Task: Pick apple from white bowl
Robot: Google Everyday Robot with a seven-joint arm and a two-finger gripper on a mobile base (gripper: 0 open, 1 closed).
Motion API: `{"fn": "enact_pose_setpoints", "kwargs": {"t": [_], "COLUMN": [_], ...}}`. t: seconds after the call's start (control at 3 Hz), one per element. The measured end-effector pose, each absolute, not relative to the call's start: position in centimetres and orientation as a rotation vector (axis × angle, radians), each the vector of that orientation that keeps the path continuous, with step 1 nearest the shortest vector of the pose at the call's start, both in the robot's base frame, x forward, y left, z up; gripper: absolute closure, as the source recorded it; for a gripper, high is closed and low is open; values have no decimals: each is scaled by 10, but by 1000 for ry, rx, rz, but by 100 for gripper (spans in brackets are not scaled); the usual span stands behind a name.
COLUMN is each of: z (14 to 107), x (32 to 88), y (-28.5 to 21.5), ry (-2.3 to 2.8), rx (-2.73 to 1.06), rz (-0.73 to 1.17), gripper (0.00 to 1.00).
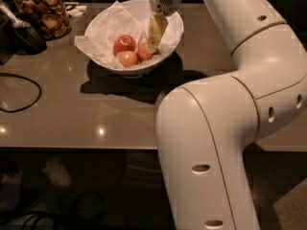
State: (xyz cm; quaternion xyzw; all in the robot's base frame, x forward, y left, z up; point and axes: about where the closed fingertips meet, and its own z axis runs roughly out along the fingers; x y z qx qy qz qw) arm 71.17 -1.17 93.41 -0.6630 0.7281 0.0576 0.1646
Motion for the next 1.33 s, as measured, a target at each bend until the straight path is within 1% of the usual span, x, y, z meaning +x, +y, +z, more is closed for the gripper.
{"fn": "enact_pose_setpoints", "kwargs": {"t": [0.67,1.33], "z": [914,898], "x": [715,721], "y": [-15,-16], "ry": [2124,2156], "rx": [-1890,-1895], "rz": [188,198], "gripper": [28,28]}}
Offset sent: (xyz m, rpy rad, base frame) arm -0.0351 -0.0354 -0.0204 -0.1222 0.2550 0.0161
